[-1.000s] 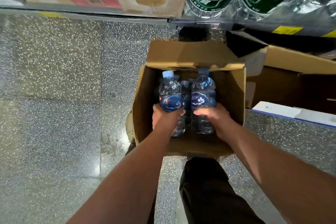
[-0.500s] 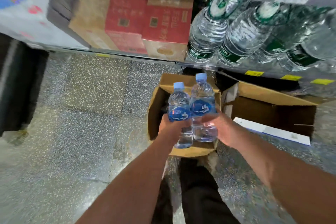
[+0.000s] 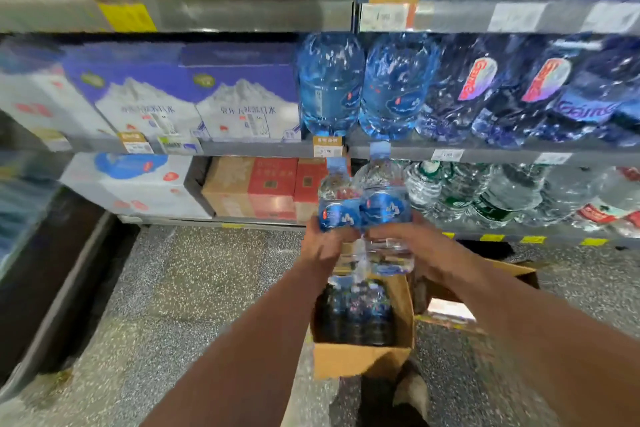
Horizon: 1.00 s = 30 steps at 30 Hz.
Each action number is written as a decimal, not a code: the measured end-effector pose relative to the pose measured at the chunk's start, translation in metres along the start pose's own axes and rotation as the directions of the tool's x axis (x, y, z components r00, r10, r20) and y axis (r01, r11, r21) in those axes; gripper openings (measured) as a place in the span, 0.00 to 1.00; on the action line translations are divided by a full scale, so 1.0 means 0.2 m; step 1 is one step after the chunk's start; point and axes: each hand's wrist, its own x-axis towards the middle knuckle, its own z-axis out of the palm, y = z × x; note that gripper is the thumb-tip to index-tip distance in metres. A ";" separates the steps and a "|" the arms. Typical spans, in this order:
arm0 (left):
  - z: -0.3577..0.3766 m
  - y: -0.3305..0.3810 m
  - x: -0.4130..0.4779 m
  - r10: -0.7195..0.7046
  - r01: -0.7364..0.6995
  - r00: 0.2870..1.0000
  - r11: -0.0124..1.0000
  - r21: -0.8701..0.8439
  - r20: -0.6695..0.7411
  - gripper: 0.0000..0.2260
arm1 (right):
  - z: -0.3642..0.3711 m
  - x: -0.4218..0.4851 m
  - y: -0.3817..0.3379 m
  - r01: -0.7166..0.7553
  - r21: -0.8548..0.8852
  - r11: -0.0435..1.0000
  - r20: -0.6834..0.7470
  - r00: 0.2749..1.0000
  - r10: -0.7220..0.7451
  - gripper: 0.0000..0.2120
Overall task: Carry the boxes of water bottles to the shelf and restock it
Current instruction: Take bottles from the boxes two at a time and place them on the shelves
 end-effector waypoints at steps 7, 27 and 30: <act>0.07 0.56 -0.24 0.277 -0.277 0.961 0.961 0.003 -0.009 0.14 | 0.09 -0.45 -0.59 0.231 -0.017 0.973 0.069 0.971 -0.230 0.08; 0.46 1.13 -0.25 0.366 -0.365 0.930 0.930 0.048 -0.019 0.25 | -0.16 -0.66 -1.12 0.433 -0.037 0.901 -0.158 0.888 -0.433 0.20; 0.58 1.19 -0.18 0.373 -0.370 0.927 0.927 0.059 -0.031 0.19 | -0.30 -0.56 -1.20 0.433 -0.013 0.901 -0.150 0.890 -0.430 0.22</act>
